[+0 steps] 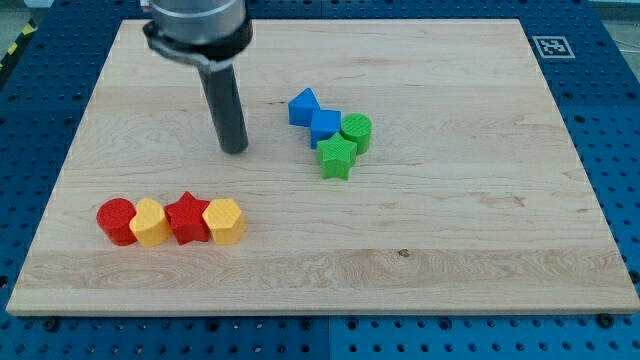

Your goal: Move the blue triangle above the blue cube

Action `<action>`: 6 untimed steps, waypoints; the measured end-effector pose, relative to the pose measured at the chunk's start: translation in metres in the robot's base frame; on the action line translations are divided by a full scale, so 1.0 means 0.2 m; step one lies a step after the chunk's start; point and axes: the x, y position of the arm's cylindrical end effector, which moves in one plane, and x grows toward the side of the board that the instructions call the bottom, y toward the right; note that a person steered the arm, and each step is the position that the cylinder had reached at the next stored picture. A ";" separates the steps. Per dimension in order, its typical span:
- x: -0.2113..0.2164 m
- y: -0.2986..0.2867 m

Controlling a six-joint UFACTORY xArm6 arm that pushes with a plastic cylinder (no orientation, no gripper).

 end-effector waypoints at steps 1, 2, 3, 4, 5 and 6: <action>-0.15 0.09; -0.15 0.25; -0.15 0.37; -0.15 0.40; -0.21 0.33; -0.32 0.32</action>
